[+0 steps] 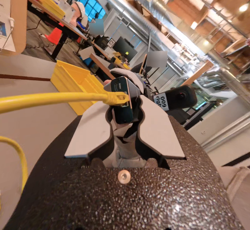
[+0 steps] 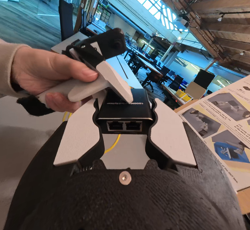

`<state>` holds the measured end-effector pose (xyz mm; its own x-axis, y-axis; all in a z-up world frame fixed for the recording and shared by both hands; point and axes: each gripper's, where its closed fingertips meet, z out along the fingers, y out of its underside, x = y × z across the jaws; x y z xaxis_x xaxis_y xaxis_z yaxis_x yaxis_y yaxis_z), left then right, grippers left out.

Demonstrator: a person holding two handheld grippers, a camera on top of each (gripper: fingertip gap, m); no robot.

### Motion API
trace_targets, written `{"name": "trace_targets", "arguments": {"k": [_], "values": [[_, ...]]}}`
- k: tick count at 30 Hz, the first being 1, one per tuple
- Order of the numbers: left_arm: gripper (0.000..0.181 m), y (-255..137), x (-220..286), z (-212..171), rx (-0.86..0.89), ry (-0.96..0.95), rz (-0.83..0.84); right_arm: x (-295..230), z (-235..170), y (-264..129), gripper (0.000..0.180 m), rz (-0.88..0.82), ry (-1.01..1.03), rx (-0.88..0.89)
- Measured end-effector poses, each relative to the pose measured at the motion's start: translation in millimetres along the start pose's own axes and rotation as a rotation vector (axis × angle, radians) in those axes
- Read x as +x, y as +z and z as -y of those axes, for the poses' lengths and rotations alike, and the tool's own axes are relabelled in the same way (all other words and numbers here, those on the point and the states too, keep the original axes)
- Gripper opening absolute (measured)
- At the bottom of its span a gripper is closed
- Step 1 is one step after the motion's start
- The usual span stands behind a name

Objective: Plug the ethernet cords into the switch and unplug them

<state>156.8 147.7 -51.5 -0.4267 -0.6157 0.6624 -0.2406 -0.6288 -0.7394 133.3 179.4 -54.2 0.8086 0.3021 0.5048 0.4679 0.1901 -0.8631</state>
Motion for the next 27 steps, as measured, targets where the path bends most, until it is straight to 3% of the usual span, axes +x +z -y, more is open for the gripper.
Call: {"name": "trace_targets", "arguments": {"k": [3, 5, 10, 16, 23, 27], "values": [[0.028, -2.2, 4.2, -5.2, -0.080, 0.008, -0.073, -6.3, -0.3, -4.9, 0.076, 0.053, -0.013, 0.002], [0.025, -4.5, 0.9, -13.1, -0.195, 0.062, -0.064, -18.2, -3.9, -11.9, 0.078, 0.174, 0.050, -0.017], [0.025, -25.6, -5.0, -29.4, -0.547, 0.116, -0.101, 3.9, 10.4, -42.6, 0.047, 0.211, 0.348, 0.153], [0.025, -38.6, -11.4, -52.1, -0.910, 0.245, -0.094, -26.9, -13.8, -22.8, 0.051, 0.394, 0.513, 0.004], [0.025, -40.3, -24.0, -50.4, -0.991, 0.417, -0.059, -37.4, -18.4, -14.8, 0.027, 0.479, 0.590, -0.037], [0.029, -29.6, -33.0, -31.6, -0.840, 0.494, 0.032, -16.6, -19.6, -11.8, 0.025, 0.391, 0.671, 0.008]]}}
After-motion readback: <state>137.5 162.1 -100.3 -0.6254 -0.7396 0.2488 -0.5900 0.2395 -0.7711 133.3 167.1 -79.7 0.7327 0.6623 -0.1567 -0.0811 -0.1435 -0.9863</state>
